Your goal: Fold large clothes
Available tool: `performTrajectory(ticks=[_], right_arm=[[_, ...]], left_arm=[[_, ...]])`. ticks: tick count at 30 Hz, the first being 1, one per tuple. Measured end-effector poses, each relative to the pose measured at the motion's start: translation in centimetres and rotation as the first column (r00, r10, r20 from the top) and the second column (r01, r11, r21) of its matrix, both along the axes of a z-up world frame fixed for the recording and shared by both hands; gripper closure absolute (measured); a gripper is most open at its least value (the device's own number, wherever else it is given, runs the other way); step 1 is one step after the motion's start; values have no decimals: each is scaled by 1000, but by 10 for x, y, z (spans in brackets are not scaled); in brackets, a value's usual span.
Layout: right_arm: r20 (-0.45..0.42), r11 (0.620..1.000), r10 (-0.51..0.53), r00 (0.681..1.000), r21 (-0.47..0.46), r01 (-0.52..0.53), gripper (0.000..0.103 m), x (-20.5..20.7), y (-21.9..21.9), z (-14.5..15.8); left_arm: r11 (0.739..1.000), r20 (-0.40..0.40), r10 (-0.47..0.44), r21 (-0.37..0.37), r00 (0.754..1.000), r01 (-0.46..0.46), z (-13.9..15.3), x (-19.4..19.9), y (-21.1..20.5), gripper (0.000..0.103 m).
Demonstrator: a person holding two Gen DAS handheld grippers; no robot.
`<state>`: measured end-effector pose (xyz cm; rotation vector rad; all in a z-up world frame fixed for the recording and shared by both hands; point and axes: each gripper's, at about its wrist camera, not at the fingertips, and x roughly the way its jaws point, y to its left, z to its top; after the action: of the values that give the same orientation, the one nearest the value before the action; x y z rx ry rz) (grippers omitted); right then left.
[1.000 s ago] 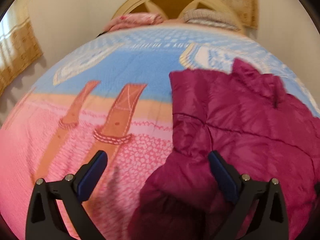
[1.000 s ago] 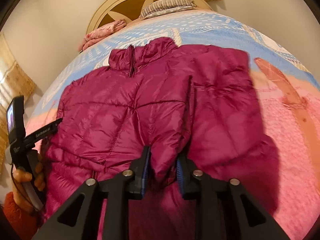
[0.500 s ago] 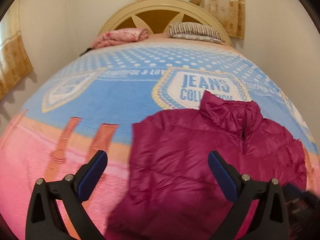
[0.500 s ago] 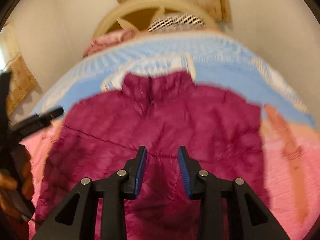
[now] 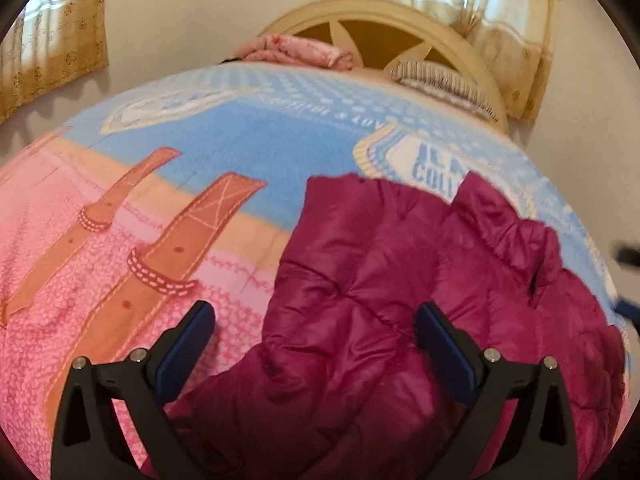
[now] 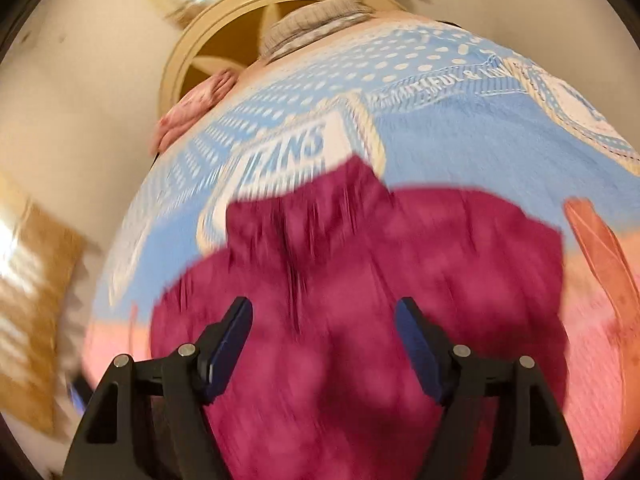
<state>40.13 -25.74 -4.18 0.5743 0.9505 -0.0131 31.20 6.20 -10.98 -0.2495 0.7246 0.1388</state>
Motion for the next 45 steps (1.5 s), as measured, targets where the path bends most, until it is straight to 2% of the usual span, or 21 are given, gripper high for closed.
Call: performTrajectory(ticks=[3, 8, 11, 14, 16, 18, 20, 23, 31, 34, 37, 41, 44, 45], right_arm=[[-69, 998, -55, 996, 38, 58, 29, 47, -3, -11], [-158, 993, -116, 981, -8, 116, 29, 103, 2, -31], [-202, 989, -147, 968, -31, 144, 29, 118, 2, -46], [-288, 988, -150, 946, -75, 134, 29, 136, 7, -67], [-311, 986, -140, 940, -129, 104, 29, 142, 14, -71], [-316, 980, -141, 938, -178, 87, 49, 140, 17, -68], [-319, 983, -123, 940, -167, 72, 76, 132, 11, -65], [-331, 993, -88, 939, -100, 58, 93, 118, -4, -63], [-255, 997, -55, 965, -69, 39, 97, 50, -25, -35], [-242, 994, -89, 966, -75, 73, 97, 22, -30, -41], [-214, 988, -121, 969, -122, 96, 97, 6, -27, -59], [-89, 970, -179, 980, -185, 161, 97, -13, -20, -73], [22, 948, -169, 985, -271, 169, 97, -24, -9, -77], [48, 946, -171, 984, -273, 178, 97, -27, -9, -78]], left_arm=[[1000, 48, -25, 3, 999, 25, 5, -5, -2, 0], [1000, 90, -23, -10, 996, 24, 11, -10, 3, 0], [1000, 117, -3, -9, 993, 4, 14, -11, 6, 0], [1000, 94, -15, -4, 995, 15, 11, -6, 3, 0], [1000, 88, -18, -15, 996, 20, 9, -5, 5, 0], [999, 83, -18, -31, 996, 21, 8, -4, 7, 0], [999, 73, -16, -38, 997, 19, 7, -3, 8, 0], [999, 71, -17, -41, 997, 20, 6, -2, 8, 0], [998, 87, -27, -46, 996, 31, 5, -3, 7, 0], [998, 103, -44, -36, 994, 48, 8, -5, 4, 0], [997, 127, -72, -19, 989, 75, 11, -8, -2, 0], [995, 160, -100, -13, 982, 103, 15, -11, -5, 0], [993, 184, -110, -10, 977, 114, 19, -13, -8, 0], [994, 196, -106, -4, 975, 109, 21, -16, -8, 0]])
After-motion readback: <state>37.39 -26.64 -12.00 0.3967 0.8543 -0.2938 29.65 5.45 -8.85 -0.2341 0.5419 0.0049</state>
